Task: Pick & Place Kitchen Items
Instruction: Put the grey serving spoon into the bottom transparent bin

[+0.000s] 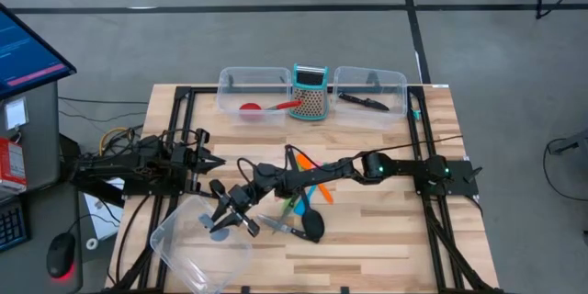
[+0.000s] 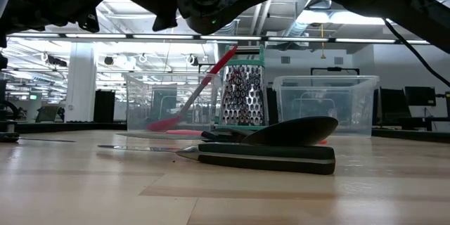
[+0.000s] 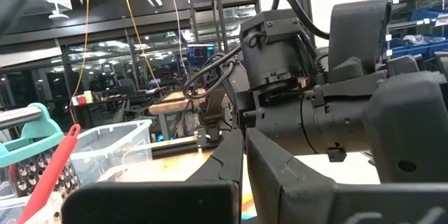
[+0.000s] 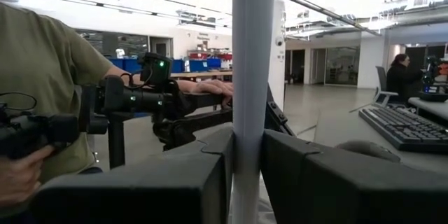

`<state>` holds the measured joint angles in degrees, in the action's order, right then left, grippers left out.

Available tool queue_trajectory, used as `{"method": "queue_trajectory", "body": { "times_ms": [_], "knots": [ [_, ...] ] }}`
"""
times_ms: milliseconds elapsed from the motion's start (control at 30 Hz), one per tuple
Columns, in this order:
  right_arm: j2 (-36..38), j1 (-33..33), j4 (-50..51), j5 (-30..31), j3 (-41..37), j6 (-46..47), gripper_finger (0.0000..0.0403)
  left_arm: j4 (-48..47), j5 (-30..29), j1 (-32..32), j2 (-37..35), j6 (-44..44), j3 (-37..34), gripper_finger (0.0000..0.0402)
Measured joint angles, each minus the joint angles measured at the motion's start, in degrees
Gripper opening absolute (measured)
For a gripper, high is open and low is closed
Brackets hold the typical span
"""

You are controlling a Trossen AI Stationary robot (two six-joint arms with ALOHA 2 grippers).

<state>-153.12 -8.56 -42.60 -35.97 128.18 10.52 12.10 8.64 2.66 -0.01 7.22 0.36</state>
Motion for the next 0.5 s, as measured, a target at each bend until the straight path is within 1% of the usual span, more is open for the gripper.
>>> {"method": "queue_trajectory", "body": {
  "times_ms": [500],
  "knots": [
    [0.0,0.15,0.69,1.68,-0.02,0.55,0.0057,0.0,-0.02,0.0,0.0,0.01,0.0,0.0003]
  ]
}}
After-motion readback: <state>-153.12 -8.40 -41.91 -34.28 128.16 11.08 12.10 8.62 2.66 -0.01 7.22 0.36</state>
